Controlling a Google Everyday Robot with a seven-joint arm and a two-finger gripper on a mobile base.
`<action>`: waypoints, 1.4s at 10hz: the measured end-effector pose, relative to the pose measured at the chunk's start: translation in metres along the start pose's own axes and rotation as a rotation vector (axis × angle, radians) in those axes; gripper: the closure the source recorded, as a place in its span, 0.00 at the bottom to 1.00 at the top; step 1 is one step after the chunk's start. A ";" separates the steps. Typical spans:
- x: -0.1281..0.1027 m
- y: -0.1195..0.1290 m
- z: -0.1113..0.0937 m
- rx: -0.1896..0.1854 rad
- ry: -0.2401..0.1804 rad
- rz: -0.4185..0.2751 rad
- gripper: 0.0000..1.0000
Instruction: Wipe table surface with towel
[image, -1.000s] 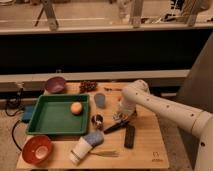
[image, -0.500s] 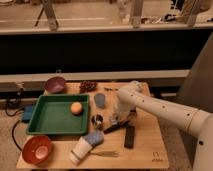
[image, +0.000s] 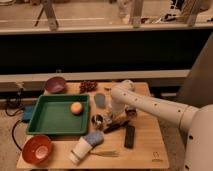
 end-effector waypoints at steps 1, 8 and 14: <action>0.005 -0.007 -0.003 0.009 0.004 -0.009 1.00; 0.049 -0.032 0.028 0.003 -0.023 -0.005 1.00; 0.099 0.047 0.003 0.029 0.019 0.185 1.00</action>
